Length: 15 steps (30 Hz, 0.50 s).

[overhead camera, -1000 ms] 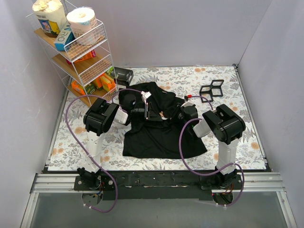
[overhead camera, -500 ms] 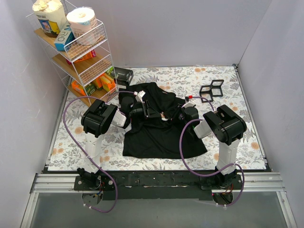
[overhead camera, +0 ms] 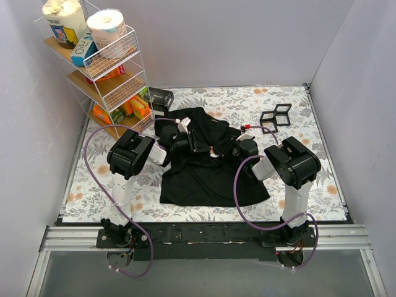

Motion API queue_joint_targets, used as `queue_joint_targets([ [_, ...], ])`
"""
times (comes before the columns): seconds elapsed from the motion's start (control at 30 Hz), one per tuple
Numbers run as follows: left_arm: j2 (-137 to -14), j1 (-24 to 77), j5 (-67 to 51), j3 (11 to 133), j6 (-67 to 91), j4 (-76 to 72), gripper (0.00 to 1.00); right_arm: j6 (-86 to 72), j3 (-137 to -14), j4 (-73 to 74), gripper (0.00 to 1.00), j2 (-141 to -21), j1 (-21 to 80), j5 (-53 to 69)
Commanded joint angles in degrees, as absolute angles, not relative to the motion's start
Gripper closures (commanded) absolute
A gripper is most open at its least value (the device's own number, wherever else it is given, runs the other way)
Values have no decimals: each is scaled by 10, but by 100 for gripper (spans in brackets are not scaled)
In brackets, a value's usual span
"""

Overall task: Pin the brooch onto the clothing
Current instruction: Pin the brooch to the clothes.

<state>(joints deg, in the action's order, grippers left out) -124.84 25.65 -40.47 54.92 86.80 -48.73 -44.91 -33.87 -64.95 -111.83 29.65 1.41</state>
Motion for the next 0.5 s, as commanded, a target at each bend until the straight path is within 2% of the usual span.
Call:
queue_joint_targets([
  [0.0, -1268, 272, -382, 549, 849, -438, 69, -449, -337, -655, 73, -1110, 305, 4],
  [0.03, -1271, 272, -384, 550, 850, -439, 72, -450, -337, -655, 73, -1110, 305, 4],
  [0.2, -1272, 279, -387, 551, 849, -439, 76, -450, -337, -650, 73, -1109, 307, 3],
  [0.43, -1269, 288, -396, 539, 853, -460, 75, -450, -340, -645, 73, -1111, 308, 3],
  [0.47, -1267, 291, -397, 534, 853, -463, 70, -450, -341, -644, 74, -1111, 308, 3],
])
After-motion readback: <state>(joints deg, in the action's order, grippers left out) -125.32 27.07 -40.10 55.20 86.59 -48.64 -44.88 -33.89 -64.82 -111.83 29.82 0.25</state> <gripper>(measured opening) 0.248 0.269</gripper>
